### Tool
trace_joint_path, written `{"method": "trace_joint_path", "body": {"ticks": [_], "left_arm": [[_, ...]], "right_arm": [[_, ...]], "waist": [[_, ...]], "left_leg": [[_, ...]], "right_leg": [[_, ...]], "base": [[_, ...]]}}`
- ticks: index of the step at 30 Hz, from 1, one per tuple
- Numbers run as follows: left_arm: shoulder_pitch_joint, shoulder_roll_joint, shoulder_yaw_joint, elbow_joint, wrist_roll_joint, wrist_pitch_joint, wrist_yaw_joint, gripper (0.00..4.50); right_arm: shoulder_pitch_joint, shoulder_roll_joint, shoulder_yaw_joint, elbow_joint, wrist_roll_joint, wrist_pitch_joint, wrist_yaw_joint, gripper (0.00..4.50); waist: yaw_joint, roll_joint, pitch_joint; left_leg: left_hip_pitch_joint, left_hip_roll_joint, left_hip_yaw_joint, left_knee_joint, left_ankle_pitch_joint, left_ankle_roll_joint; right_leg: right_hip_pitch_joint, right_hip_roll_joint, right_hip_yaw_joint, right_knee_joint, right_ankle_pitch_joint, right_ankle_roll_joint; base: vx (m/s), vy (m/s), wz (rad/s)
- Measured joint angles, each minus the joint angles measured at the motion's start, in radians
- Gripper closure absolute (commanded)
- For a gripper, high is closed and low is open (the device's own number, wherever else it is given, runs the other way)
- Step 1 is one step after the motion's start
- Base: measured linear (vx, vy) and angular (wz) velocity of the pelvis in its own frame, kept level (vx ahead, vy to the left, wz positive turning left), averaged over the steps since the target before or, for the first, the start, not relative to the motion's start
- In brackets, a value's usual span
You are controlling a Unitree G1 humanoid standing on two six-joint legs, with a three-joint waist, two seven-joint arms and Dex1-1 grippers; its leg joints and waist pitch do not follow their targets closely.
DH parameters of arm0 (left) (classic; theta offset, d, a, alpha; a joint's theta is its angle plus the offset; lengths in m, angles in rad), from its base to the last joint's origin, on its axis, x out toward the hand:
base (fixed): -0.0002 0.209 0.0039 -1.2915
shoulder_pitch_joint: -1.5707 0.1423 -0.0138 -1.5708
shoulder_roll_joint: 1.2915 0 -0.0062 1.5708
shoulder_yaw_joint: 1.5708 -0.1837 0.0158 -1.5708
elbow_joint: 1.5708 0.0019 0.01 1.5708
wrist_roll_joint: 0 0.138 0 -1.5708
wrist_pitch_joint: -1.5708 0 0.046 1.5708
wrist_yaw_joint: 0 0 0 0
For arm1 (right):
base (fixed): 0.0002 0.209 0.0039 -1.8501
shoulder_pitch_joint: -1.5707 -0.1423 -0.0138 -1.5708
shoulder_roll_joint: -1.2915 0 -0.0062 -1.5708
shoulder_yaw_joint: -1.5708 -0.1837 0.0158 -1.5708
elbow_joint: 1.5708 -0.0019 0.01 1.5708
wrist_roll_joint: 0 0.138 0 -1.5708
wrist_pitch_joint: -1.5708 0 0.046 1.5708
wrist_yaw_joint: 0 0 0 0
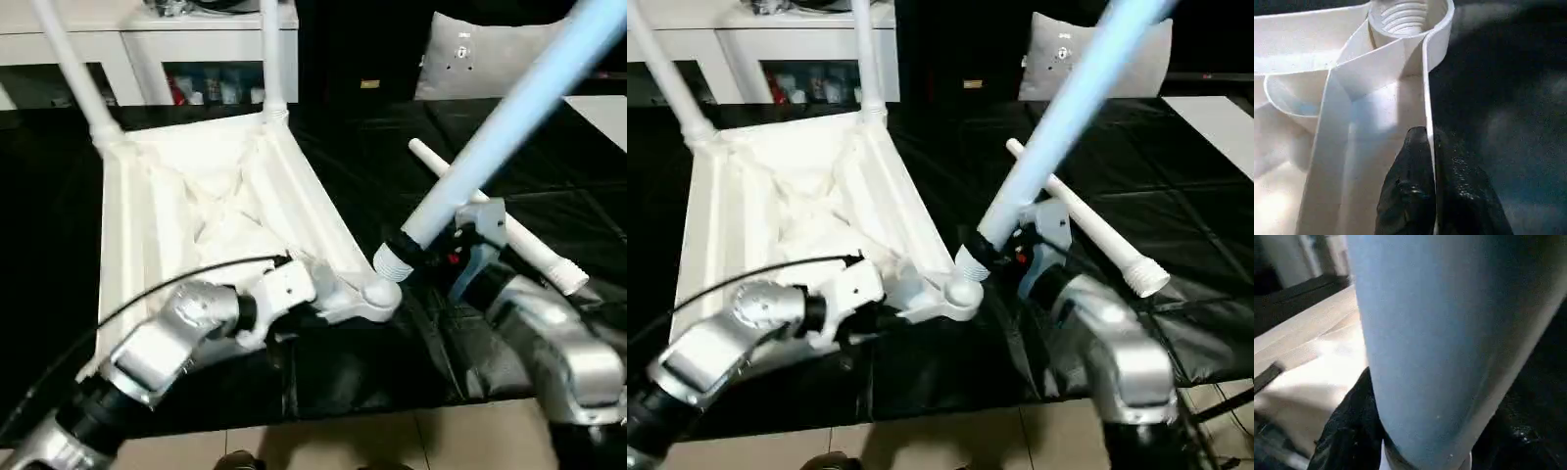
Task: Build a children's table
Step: Insert table leg to table base
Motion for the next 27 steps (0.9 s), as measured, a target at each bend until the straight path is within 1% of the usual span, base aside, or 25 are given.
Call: {"method": "trace_joint_path", "body": {"ticks": [2, 4, 6, 9, 10, 12, 15, 20, 24, 27], "left_arm": [[-0.007, 0.002, 0.002, 0.031, 0.0, -0.042, -0.03, 4.48], [-0.029, -0.004, 0.0, 0.078, 0.003, -0.076, -0.054, 4.5], [-0.06, -0.008, -0.007, 0.132, 0.013, -0.113, -0.069, 4.5], [-0.087, -0.011, -0.008, 0.192, 0.022, -0.158, -0.087, 4.5], [-0.09, -0.013, -0.008, 0.202, 0.022, -0.166, -0.09, 4.5], [-0.099, -0.022, -0.006, 0.225, 0.023, -0.176, -0.1, 4.5], [-0.108, -0.033, -0.006, 0.248, 0.025, -0.187, -0.112, 4.5], [-0.125, -0.041, -0.004, 0.286, 0.024, -0.211, -0.145, 4.5], [-0.133, -0.05, -0.003, 0.299, 0.025, -0.213, -0.164, 4.5], [-0.138, -0.054, -0.002, 0.309, 0.025, -0.214, -0.185, 4.5]], "right_arm": [[-0.011, -0.028, 0.03, 0.009, 0.018, 0.026, 0.061, 2.61], [-0.043, -0.06, 0.062, 0.03, 0.026, 0.058, 0.12, 2.61], [-0.09, -0.098, 0.09, 0.071, 0.016, 0.078, 0.162, 2.61], [-0.125, -0.119, 0.106, 0.122, 0.008, 0.095, 0.2, 2.61], [-0.131, -0.121, 0.108, 0.129, 0.008, 0.098, 0.208, 2.61], [-0.155, -0.131, 0.122, 0.156, 0.002, 0.097, 0.232, 2.61], [-0.168, -0.141, 0.137, 0.17, -0.013, 0.093, 0.256, 2.61], [-0.208, -0.134, 0.151, 0.242, -0.018, 0.071, 0.28, 2.61], [-0.237, -0.121, 0.167, 0.297, -0.029, 0.047, 0.297, 2.61], [-0.251, -0.116, 0.169, 0.34, -0.039, 0.03, 0.307, 2.61]], "waist": [[0.006, 0.001, 0.0], [0.017, 0.0, -0.001], [0.026, 0.0, -0.001], [0.028, -0.001, -0.001], [0.028, -0.001, -0.002], [0.028, -0.002, -0.002], [0.032, -0.005, -0.004], [0.032, -0.004, -0.007], [0.039, -0.004, -0.008], [0.047, -0.005, -0.008]], "left_leg": [[0.0, 0.0, 0.001, 0.0, 0.0, 0.001], [0.0, 0.001, 0.002, 0.001, 0.001, 0.001], [0.0, 0.002, 0.004, 0.001, 0.003, 0.002], [0.001, 0.008, 0.016, 0.001, 0.006, 0.004], [0.001, 0.008, 0.018, 0.001, 0.006, 0.004], [0.002, 0.008, 0.019, 0.001, 0.007, 0.005], [0.002, 0.008, 0.019, 0.001, 0.009, 0.005], [0.002, 0.009, 0.02, 0.001, 0.009, 0.005], [0.001, 0.009, 0.02, 0.001, 0.009, 0.005], [0.001, 0.009, 0.02, 0.001, 0.009, 0.005]], "right_leg": [[0.0, 0.0, 0.0, 0.0, 0.0, 0.0], [0.0, 0.0, 0.0, 0.0, 0.001, -0.001], [0.0, -0.001, 0.0, 0.0, 0.003, -0.002], [0.0, -0.001, 0.0, 0.0, 0.004, -0.003], [0.0, -0.002, 0.001, 0.0, 0.004, -0.003], [0.0, -0.002, 0.001, 0.0, 0.005, -0.004], [0.0, -0.002, 0.001, 0.0, 0.006, -0.004], [0.0, -0.002, 0.001, 0.0, 0.007, -0.004], [0.0, -0.002, 0.0, 0.0, 0.007, -0.004], [0.0, -0.002, 0.0, 0.0, 0.007, -0.004]], "base": [[0.0, 0.0, 0.0], [0.0, 0.0, 0.0], [0.0, 0.0, 0.0], [0.0, 0.0, 0.0], [0.0, 0.0, 0.0], [0.0, 0.0, 0.0], [0.0, 0.0, 0.0], [0.0, 0.0, 0.0], [0.0, 0.0, 0.0], [0.0, 0.0, 0.0]]}}
